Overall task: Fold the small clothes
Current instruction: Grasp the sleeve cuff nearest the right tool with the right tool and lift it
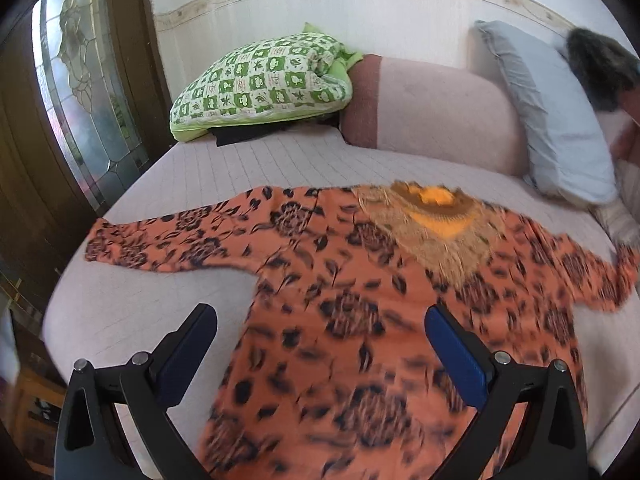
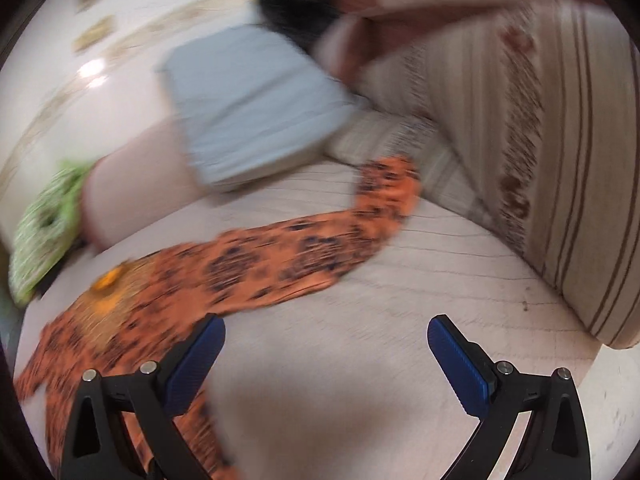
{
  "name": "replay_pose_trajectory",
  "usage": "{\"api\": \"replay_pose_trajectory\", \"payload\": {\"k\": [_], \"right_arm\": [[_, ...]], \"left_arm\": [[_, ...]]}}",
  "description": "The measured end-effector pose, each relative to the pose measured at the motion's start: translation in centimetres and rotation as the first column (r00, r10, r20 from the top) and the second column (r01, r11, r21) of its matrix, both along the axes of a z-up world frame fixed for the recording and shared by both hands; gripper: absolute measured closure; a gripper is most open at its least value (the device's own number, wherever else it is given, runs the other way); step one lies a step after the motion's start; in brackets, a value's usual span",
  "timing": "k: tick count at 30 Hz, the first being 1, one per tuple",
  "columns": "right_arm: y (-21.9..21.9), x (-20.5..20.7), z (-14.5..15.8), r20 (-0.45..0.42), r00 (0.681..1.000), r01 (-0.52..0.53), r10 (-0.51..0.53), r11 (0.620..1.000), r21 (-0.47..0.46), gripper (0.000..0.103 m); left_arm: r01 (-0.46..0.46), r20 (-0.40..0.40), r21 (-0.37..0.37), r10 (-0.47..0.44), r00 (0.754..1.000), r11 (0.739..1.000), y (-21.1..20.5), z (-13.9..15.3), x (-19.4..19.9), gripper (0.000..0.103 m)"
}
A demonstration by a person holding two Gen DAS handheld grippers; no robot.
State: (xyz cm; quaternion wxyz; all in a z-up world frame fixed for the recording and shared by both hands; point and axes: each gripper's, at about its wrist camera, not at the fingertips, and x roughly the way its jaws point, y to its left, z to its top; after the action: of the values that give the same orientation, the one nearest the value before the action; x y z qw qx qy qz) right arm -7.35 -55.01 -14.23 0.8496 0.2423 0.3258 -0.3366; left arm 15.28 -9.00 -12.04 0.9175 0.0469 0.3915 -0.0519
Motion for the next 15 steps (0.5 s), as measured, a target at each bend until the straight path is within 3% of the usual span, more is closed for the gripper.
{"api": "replay_pose_trajectory", "payload": {"k": [5,11,15], "right_arm": [[-8.5,3.8,-2.0,-0.041,0.987,0.159,-0.156,0.985,0.061,0.005],[-15.4,12.3,-3.2,-0.162,0.952,0.263,-0.26,0.965,-0.005,0.005],[-18.5,18.1,-5.3,-0.281,0.896,0.334,-0.344,0.939,-0.085,0.005]], "left_arm": [[-0.044,-0.002,0.009,0.044,0.999,0.999,-3.6,-3.0,5.4,0.0],[-0.024,-0.012,0.064,0.024,1.0,0.998,-5.5,-6.5,8.2,0.0],[-0.007,-0.021,0.112,0.009,1.0,0.994,-5.7,-8.4,9.3,0.0]]}}
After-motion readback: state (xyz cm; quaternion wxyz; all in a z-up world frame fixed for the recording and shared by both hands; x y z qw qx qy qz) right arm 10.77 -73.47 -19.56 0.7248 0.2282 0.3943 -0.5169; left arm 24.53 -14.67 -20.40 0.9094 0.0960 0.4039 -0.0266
